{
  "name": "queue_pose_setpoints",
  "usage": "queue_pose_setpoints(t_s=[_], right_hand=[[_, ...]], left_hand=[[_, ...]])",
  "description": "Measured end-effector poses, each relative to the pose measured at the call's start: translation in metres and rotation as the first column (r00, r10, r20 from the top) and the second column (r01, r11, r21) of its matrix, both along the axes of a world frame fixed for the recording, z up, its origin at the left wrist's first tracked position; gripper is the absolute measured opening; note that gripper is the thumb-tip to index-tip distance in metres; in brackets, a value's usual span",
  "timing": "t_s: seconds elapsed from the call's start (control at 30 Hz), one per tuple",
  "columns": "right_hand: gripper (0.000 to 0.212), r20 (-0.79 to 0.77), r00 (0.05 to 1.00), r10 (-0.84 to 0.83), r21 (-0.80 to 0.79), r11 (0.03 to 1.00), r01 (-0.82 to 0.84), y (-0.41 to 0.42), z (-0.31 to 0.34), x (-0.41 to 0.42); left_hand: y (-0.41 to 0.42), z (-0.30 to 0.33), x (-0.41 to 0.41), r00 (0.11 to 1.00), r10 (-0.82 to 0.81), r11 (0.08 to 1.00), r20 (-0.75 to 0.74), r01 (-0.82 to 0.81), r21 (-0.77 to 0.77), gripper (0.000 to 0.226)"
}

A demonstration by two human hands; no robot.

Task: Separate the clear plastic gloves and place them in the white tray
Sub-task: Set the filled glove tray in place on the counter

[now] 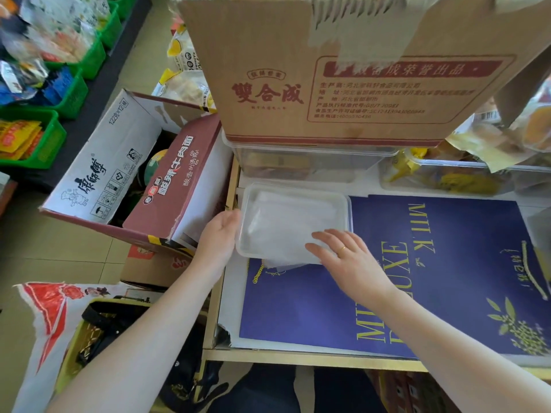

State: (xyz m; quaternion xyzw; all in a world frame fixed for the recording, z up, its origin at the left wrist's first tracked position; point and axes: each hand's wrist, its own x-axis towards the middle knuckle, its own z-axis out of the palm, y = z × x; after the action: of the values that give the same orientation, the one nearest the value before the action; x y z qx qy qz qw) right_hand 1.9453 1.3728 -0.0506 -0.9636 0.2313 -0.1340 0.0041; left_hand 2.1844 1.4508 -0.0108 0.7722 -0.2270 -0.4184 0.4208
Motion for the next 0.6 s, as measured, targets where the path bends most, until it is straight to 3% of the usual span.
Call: queue_pose_setpoints(t_s=[0.07,0.17,0.27,0.33,0.4,0.47,0.53,0.6], right_hand=[[0.062,-0.026,1.000,0.014,0.038,0.999,-0.013,0.000,0.000,-0.002],[0.054,-0.002,1.000,0.027,0.079,0.996,-0.027,-0.002,-0.002,-0.004],[0.041,0.081,0.997,-0.013,0.095,0.996,0.005,-0.003,0.002,0.001],[0.027,0.169,0.983,-0.066,0.122,0.991,0.046,-0.007,0.012,0.008],[0.026,0.244,0.965,-0.094,0.154,0.986,0.057,-0.015,0.023,0.013],[0.027,0.282,0.953,-0.110,0.186,0.981,0.058,-0.024,0.030,0.015],[0.028,0.287,0.948,-0.138,0.229,0.971,0.072,-0.030,0.034,0.016],[0.030,0.272,0.951,-0.147,0.264,0.962,0.073,-0.034,0.038,0.015]], left_hand=[[-0.001,-0.002,-0.002,0.974,-0.104,0.993,0.201,0.090,0.075,0.031],[-0.006,-0.007,-0.003,0.949,-0.151,0.986,0.278,0.127,0.104,0.038],[0.000,-0.013,-0.009,0.884,-0.124,0.990,0.451,0.138,0.001,0.043],[0.010,-0.008,-0.019,0.761,-0.002,0.955,0.649,0.194,-0.225,0.034],[0.021,-0.005,-0.027,0.610,0.074,0.863,0.789,0.358,-0.357,0.028],[0.028,-0.010,-0.032,0.403,0.055,0.782,0.914,0.552,-0.290,0.027],[0.031,-0.019,-0.035,0.214,-0.057,0.685,0.975,0.719,-0.118,0.026],[0.031,-0.030,-0.041,0.099,-0.144,0.589,0.985,0.808,0.005,0.027]])
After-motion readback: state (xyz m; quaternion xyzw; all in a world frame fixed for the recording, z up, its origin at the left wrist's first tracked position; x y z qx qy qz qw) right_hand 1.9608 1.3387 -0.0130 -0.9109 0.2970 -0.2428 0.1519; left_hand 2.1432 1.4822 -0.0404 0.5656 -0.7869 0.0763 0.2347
